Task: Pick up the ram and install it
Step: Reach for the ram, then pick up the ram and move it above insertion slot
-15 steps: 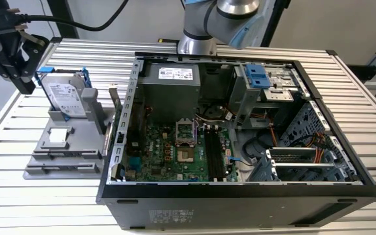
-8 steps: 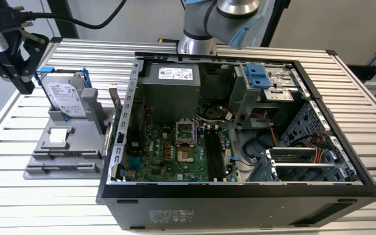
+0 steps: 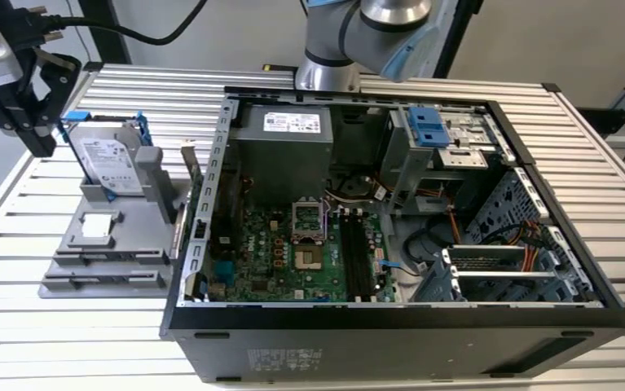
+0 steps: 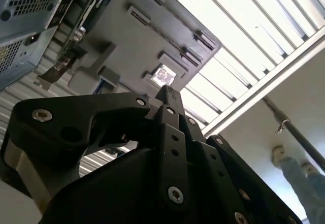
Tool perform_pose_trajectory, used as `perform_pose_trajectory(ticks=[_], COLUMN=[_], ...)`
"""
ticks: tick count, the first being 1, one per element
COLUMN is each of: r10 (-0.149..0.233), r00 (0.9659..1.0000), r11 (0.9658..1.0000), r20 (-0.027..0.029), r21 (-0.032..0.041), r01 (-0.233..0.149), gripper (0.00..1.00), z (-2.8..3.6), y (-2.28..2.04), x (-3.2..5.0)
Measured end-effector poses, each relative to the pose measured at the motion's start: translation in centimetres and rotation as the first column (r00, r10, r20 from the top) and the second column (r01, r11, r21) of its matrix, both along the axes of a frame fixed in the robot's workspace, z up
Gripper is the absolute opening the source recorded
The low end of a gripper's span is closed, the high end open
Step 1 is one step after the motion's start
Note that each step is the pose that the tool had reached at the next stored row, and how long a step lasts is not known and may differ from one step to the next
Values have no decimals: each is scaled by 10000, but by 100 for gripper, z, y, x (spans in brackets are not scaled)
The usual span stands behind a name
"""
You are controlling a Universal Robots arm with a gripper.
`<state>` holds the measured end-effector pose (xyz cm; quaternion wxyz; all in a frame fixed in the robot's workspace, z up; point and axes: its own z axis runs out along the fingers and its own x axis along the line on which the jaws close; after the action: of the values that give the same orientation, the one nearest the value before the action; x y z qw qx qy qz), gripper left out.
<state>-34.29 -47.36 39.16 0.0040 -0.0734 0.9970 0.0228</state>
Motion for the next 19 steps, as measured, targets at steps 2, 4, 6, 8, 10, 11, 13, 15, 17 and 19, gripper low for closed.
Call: perform_pose_trajectory(ticks=[2, 4, 6, 8, 10, 11, 13, 15, 17, 19], r10=[150, 246, 264, 264, 268, 297, 478, 688, 907, 1084], r00=[9999, 9997, 9997, 9997, 9996, 9996, 9989, 9976, 9959, 9941], r11=[9999, 9997, 9997, 9997, 9996, 9996, 9989, 9976, 9959, 9941], r20=[0, 1, -2, -4, -5, -6, -6, -7, -5, -6], r21=[-4, -5, -8, -11, -11, -11, -11, -11, -10, -11], r01=[-150, -246, -264, -264, -268, -297, -478, -688, -907, -1084], gripper=[0, 0, 0, 0, 0, 0, 0, 0, 0, 0], z=[1, 2, 2, 2, 2, 2, 2, 3, 2, 3], y=[0, 0, 0, 0, 0, 0, 1, 0, 0, 0], x=[0, 0, 0, 0, 0, 2, 6, 5, 6, 6])
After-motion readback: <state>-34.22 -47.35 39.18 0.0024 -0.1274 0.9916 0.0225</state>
